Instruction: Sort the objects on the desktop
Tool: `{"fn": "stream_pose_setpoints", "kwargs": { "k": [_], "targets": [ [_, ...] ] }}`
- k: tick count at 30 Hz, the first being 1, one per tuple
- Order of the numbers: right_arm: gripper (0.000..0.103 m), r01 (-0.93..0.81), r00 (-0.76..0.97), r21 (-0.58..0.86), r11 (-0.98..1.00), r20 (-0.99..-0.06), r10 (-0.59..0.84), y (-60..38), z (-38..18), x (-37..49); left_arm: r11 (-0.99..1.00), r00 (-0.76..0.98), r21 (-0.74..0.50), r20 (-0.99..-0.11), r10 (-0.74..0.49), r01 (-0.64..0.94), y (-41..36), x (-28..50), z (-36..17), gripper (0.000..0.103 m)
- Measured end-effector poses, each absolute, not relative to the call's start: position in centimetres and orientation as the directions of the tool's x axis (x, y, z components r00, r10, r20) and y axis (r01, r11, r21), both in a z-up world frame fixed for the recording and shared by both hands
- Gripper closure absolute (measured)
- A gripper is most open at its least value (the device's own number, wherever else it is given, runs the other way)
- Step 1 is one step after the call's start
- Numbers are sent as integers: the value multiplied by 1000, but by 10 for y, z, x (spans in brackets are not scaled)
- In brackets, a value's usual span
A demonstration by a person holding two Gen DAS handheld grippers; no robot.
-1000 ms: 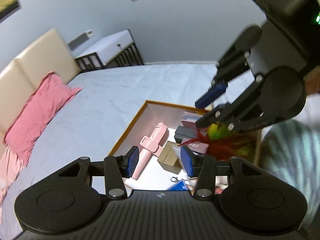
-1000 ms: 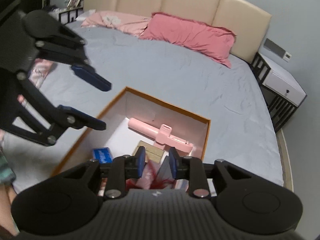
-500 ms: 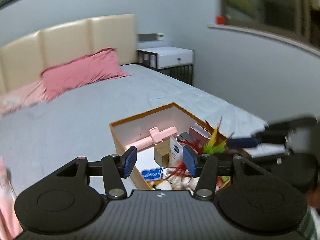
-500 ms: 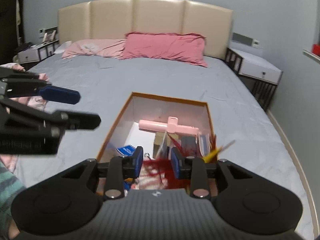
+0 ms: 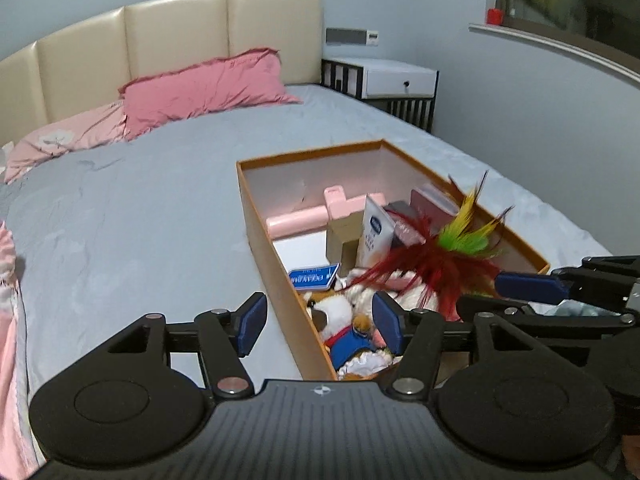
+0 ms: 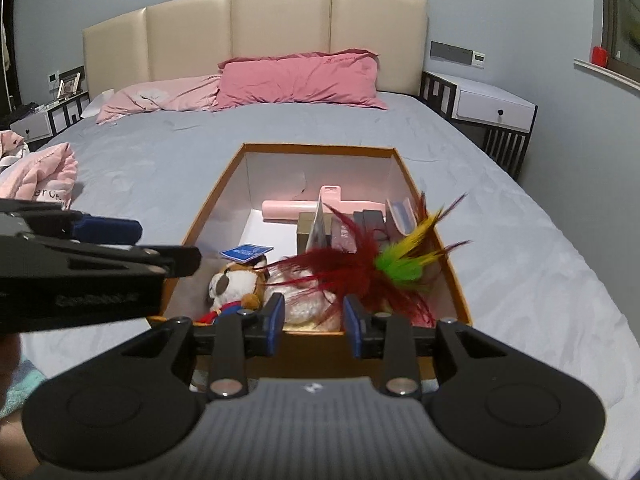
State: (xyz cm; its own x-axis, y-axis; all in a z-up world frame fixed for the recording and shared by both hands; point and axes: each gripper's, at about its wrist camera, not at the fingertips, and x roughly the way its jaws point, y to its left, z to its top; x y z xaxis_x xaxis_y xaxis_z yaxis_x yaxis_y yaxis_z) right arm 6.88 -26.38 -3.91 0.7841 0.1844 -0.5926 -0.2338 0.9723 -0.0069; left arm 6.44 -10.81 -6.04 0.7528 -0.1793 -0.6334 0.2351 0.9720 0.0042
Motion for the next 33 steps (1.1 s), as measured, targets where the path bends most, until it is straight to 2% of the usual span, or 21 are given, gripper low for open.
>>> {"fn": "stream_pose_setpoints", "kwargs": {
  "k": [7, 13, 17, 22, 26, 33],
  "targets": [
    [65, -235, 774, 54, 971, -594, 220, -271, -49, 77, 978, 726, 4, -671, -153, 211, -111, 71, -72, 30],
    [64, -244, 764, 26, 969, -610, 209, -264, -52, 82, 987, 689, 5, -717, -107, 159, -109, 78, -80, 30],
    [64, -247, 762, -18, 969, -621, 183, -258, -53, 82, 991, 680, 10, -728, -85, 135, -107, 78, -83, 30],
    [60, -250, 750, -7, 968, -635, 188, -259, -55, 87, 994, 671, -11, -737, -83, 111, -104, 79, -85, 29],
    [57, -250, 744, -5, 968, -641, 189, -259, -56, 90, 997, 660, -14, -748, -61, 76, -102, 81, -88, 22],
    [54, -249, 741, -6, 968, -646, 187, -258, -56, 92, 999, 652, -27, -756, -50, 46, -100, 83, -91, 19]
  ]
}}
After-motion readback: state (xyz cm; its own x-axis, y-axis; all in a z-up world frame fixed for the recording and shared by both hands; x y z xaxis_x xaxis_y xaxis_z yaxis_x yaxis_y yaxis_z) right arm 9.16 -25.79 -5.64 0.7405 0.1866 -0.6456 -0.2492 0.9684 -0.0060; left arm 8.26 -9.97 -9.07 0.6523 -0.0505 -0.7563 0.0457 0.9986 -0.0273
